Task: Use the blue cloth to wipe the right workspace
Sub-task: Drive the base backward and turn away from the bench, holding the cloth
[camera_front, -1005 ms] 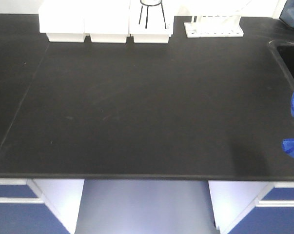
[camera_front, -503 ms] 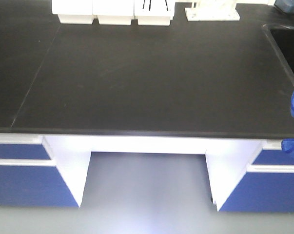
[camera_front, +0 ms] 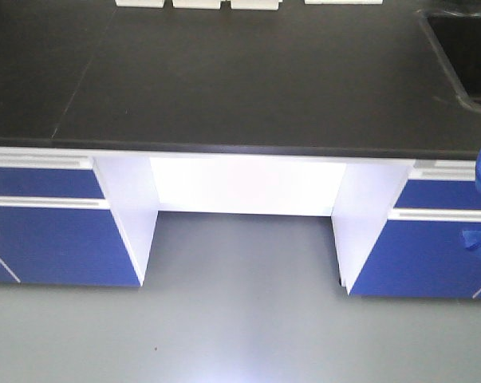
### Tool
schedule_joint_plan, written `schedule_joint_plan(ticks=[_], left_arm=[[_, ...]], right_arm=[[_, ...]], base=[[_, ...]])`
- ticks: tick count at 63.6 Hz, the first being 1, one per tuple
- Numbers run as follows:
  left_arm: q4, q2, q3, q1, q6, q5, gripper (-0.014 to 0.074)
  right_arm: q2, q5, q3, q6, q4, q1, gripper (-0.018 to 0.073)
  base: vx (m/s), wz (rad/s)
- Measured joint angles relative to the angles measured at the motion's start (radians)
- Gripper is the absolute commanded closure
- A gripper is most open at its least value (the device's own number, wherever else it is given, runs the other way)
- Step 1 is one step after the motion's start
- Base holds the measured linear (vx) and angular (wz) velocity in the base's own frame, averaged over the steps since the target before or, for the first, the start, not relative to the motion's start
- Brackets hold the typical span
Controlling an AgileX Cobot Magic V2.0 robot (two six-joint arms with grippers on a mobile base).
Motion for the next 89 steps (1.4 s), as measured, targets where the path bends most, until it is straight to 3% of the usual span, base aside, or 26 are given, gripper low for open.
schedule_joint_plan(ticks=[55,89], left_arm=[[0.0,0.0,0.0,0.0,0.0,0.0,0.0602],[0.0,0.0,0.0,0.0,0.0,0.0,0.0602]], right_arm=[[0.0,0.0,0.0,0.0,0.0,0.0,0.056],[0.0,0.034,0.0,0.0,0.0,0.0,0.056]], base=[[-0.37,0.0],[-0.22,-0.44]])
